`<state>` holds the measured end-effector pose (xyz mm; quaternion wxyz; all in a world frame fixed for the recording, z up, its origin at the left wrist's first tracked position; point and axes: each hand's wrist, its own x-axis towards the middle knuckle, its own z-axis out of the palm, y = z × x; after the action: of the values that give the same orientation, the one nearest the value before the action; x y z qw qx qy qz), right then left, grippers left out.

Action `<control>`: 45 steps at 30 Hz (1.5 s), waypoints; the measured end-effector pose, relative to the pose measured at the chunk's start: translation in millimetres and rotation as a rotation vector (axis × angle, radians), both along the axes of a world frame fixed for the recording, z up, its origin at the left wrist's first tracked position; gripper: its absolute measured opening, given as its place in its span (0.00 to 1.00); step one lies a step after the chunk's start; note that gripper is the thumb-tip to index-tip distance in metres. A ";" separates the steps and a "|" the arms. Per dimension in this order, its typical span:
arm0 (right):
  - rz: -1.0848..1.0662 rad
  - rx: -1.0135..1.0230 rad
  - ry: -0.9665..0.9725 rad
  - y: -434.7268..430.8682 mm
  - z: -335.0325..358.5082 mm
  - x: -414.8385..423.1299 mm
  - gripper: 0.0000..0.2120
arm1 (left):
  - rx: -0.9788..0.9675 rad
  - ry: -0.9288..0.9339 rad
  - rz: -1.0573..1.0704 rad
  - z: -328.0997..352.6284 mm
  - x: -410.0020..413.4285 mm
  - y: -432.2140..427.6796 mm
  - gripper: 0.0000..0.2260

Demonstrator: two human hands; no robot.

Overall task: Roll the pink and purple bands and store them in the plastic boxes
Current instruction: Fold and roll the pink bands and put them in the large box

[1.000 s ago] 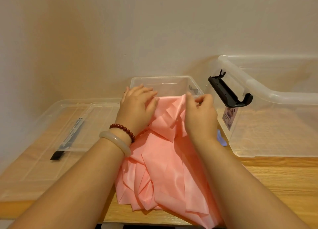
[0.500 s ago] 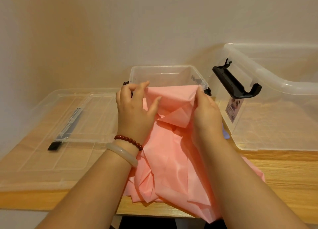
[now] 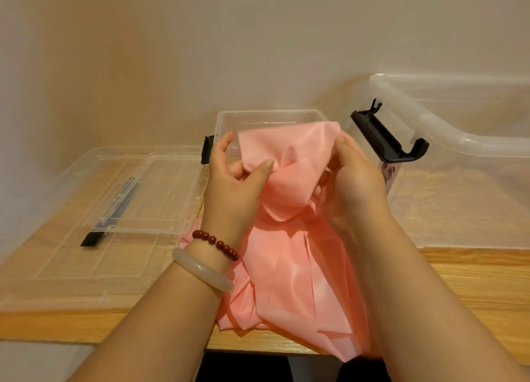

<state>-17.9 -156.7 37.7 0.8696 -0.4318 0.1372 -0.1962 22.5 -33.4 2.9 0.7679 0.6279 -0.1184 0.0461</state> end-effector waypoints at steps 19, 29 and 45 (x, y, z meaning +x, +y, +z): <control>-0.018 -0.812 0.369 1.6 -33.7 -30.0 0.24 | 0.115 -0.181 0.124 -12.4 -21.6 8.7 0.19; 0.044 0.086 0.065 -12.1 -18.5 -41.5 0.09 | 0.014 0.059 -0.075 -0.9 -28.5 14.3 0.34; -0.036 -0.221 0.083 -12.9 -13.4 -66.1 0.11 | 0.030 0.046 -0.243 19.6 -55.5 24.7 0.43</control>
<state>-84.0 -169.6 24.4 0.8065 -0.5303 0.1582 -0.2080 -33.0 -8.7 22.5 0.7609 0.6211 -0.1766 -0.0632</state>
